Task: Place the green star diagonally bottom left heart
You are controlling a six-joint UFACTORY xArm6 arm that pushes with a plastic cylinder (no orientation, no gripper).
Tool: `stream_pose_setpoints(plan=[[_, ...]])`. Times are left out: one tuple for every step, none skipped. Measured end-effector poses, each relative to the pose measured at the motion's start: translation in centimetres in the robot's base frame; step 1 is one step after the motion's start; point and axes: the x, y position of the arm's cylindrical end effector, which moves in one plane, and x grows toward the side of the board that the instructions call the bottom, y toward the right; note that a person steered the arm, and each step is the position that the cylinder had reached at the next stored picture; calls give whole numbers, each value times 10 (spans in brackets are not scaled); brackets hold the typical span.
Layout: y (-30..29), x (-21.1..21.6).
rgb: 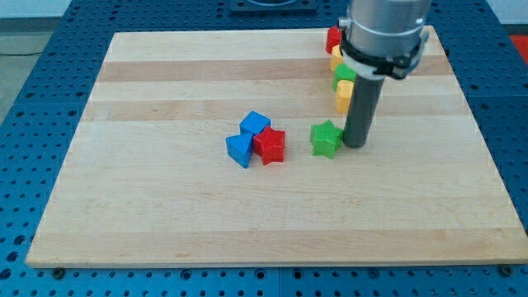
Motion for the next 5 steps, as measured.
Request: stream_pose_setpoints(plan=[[-16, 33], [-66, 41], [-73, 16], [-56, 11], [-51, 25]])
